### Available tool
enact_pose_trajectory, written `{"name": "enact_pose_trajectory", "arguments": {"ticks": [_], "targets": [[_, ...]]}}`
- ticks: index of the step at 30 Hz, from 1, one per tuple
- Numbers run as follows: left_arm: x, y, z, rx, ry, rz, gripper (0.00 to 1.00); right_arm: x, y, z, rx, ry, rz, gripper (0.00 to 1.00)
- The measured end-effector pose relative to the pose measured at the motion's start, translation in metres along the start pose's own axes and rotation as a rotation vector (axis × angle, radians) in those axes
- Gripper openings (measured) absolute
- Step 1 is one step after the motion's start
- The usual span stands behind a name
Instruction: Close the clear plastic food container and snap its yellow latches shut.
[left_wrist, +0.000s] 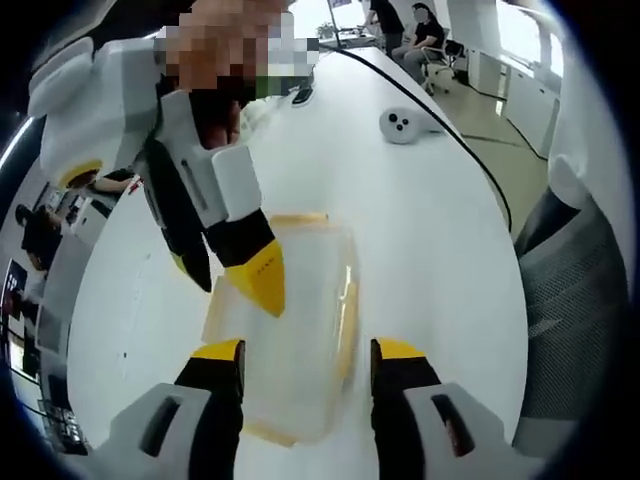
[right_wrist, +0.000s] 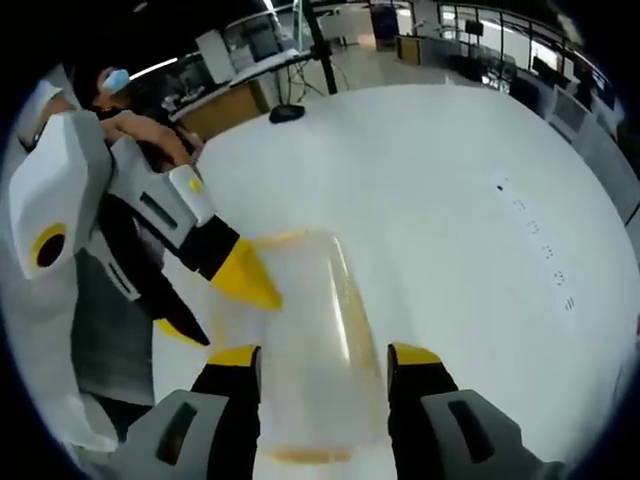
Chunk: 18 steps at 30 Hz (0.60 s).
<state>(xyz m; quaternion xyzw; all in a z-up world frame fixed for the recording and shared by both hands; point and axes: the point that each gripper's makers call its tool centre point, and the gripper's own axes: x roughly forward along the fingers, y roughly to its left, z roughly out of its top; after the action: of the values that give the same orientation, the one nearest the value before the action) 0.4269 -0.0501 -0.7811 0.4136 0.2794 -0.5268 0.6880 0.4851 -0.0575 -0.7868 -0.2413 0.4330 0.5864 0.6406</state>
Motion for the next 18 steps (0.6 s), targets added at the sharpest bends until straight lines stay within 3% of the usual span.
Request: {"name": "enact_pose_trajectory", "arguments": {"ticks": [18], "targets": [[-0.005,0.015,-0.015,-0.013,0.038,-0.016,0.62,-0.012,0.01,-0.01,-0.017,0.022,-0.019,0.62]]}}
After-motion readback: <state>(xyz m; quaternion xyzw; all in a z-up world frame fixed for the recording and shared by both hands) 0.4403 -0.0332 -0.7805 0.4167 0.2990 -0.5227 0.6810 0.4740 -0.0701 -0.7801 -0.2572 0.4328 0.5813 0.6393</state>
